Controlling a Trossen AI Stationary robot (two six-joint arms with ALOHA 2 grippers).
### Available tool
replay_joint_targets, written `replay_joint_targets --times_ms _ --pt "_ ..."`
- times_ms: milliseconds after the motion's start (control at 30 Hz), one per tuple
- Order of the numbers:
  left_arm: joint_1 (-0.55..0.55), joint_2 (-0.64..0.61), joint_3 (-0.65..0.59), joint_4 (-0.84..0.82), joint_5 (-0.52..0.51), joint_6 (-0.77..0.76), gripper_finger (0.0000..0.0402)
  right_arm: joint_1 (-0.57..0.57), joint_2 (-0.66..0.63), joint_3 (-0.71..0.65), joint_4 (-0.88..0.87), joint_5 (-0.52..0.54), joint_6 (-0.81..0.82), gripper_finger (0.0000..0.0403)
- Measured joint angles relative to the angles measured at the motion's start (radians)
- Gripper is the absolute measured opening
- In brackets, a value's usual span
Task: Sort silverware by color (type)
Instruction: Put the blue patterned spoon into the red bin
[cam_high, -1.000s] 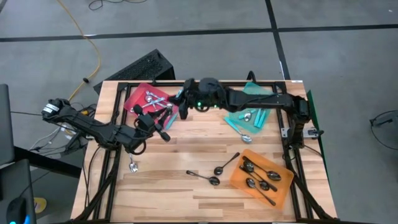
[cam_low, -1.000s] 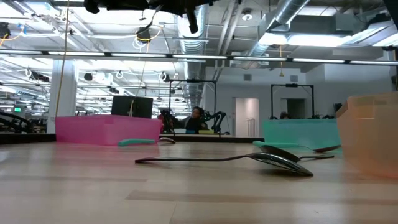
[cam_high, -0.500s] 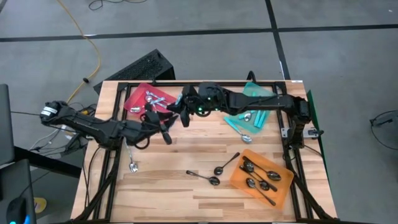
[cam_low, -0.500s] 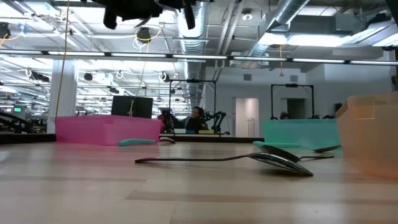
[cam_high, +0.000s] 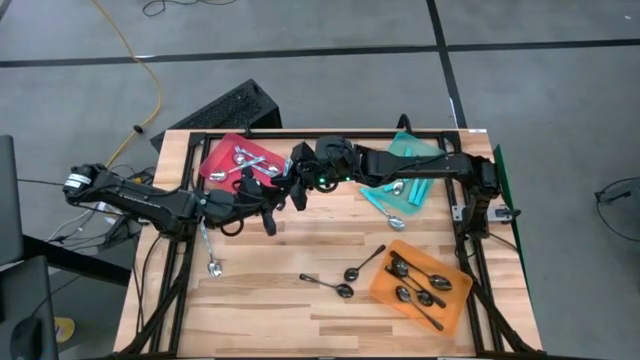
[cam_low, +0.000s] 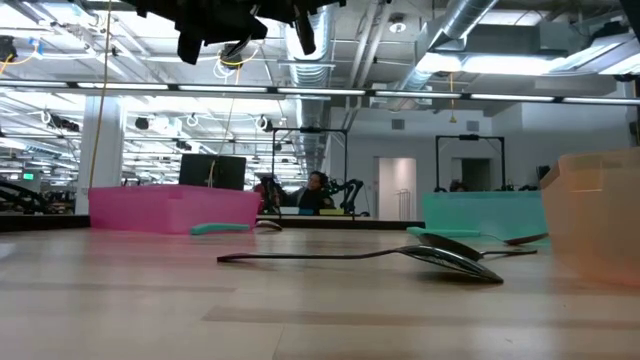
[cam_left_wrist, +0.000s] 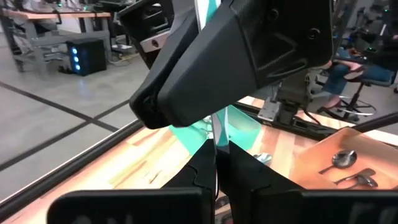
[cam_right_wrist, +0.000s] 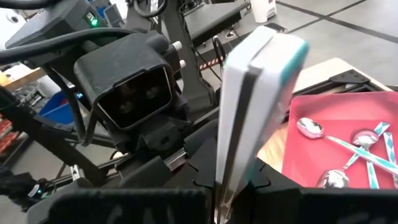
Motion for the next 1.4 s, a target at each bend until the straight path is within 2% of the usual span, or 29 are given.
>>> replay_joint_targets --times_ms 233,500,700,833,1033,1400 --pt "-0.007 0.001 0.000 0.000 -0.032 -0.002 0.0002 -0.002 0.000 0.000 0.003 0.007 0.000 0.0042" --pt "-0.007 0.003 -0.002 -0.007 -0.105 -0.012 0.0001 -0.030 -0.004 0.004 -0.019 0.015 0.024 0.0140" --pt "-0.008 0.002 -0.002 0.001 -0.219 -0.013 0.0000 -0.049 -0.003 0.004 -0.035 -0.002 0.075 0.0176" --pt "-0.007 0.002 -0.002 0.009 -0.263 -0.012 0.0000 -0.049 -0.003 0.004 -0.031 0.035 0.084 0.0183" --pt "-0.006 0.001 -0.002 0.005 -0.263 0.027 0.0000 -0.046 -0.003 0.003 0.002 0.079 0.084 0.0179" --pt "-0.007 0.001 -0.002 -0.042 -0.255 0.025 0.0000 -0.059 -0.002 0.003 0.004 0.063 0.077 0.0164"
